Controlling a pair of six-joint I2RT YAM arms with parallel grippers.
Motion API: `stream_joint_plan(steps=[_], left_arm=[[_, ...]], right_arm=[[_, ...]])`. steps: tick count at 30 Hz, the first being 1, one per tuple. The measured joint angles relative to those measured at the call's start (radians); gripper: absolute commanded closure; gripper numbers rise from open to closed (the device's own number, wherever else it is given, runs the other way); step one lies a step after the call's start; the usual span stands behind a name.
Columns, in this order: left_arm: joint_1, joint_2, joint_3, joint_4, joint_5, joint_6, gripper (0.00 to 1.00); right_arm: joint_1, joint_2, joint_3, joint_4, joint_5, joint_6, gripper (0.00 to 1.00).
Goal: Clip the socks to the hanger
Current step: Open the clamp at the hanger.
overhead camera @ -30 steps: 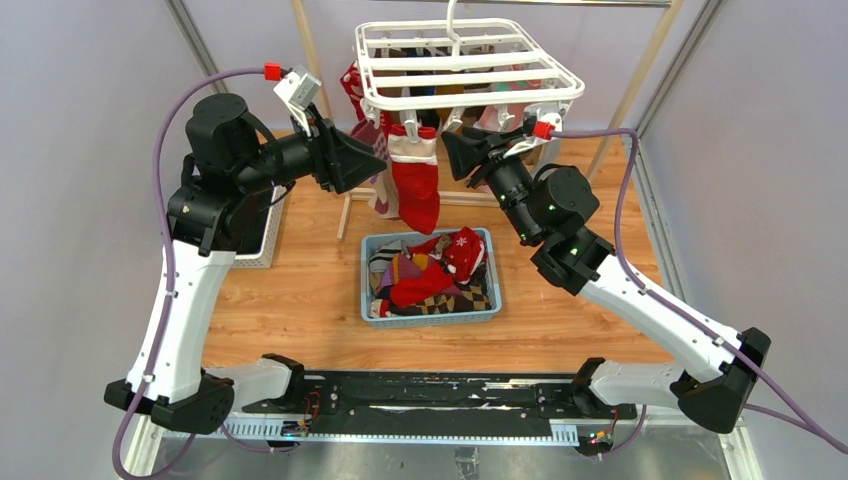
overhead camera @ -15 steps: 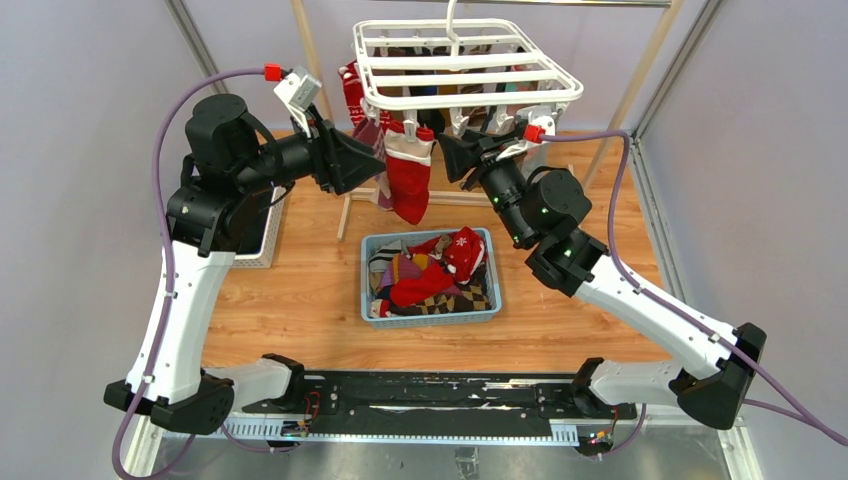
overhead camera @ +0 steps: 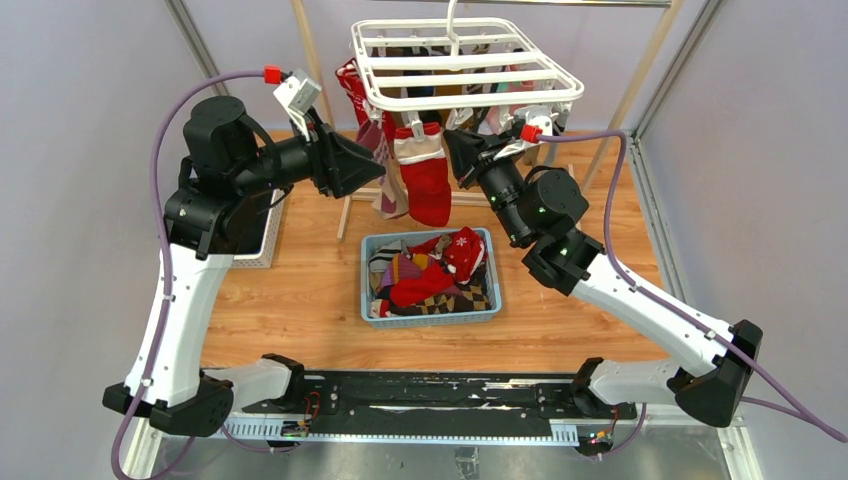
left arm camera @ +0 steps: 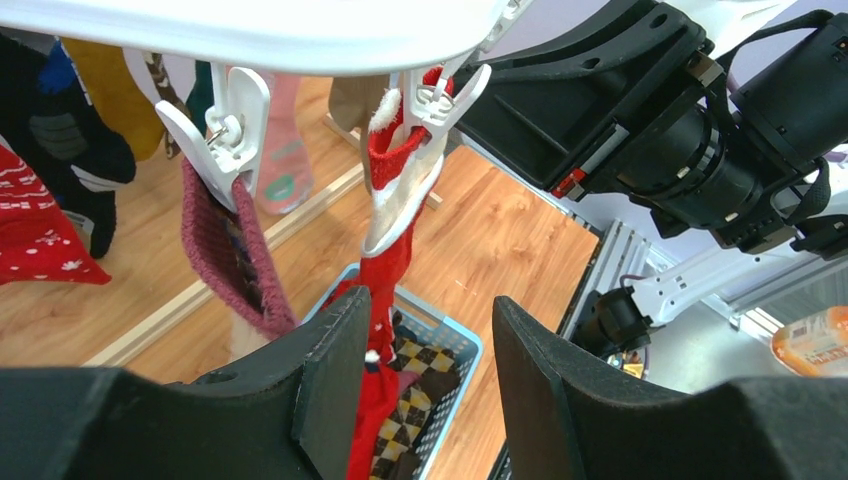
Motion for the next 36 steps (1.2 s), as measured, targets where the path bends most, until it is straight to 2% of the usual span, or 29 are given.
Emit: stream_joint_plan(steps=[1,2,4,8,11,21,25,28,31,36], left_arm=[[0.000,-0.002,0.000,-0.003,0.001,0.001,0.47],[0.000,-0.003,0.000,-0.005,0.002,0.001,0.47],[0.000,-0.006,0.000,-0.011,0.003,0.004,0.47],[0.000,-0.011,0.000,-0.019,0.006,0.007,0.47],[0.000,-0.013,0.000,-0.026,0.008,0.009,0.47],[0.000,-0.013,0.002,-0.033,0.010,0.020,0.47],[0.000,-0.013,0.007,-0.037,0.010,0.023,0.47],[0.000,-0.013,0.012,-0.040,0.013,0.026,0.47],[0.000,-0.013,0.015,-0.040,0.019,0.027,0.47],[0.000,-0.013,0.015,-0.040,0.024,0.027,0.47]], right_arm=[[0.000,0.000,0.000,0.002,0.000,0.000,0.80],[0.000,0.000,-0.002,0.006,0.000,0.000,0.71],[0.000,-0.001,-0.004,0.008,0.003,0.001,0.61],[0.000,-0.002,-0.009,0.009,0.017,-0.006,0.54],[0.000,-0.008,-0.014,0.009,0.026,-0.008,0.54],[0.000,-0.013,-0.015,0.014,0.043,-0.013,0.66],[0.000,-0.013,-0.015,0.019,0.044,-0.013,0.60],[0.000,-0.013,-0.015,0.023,0.050,-0.015,0.60],[0.000,-0.010,-0.015,0.031,0.064,-0.016,0.64],[0.000,-0.006,-0.015,0.044,0.076,-0.023,0.81]])
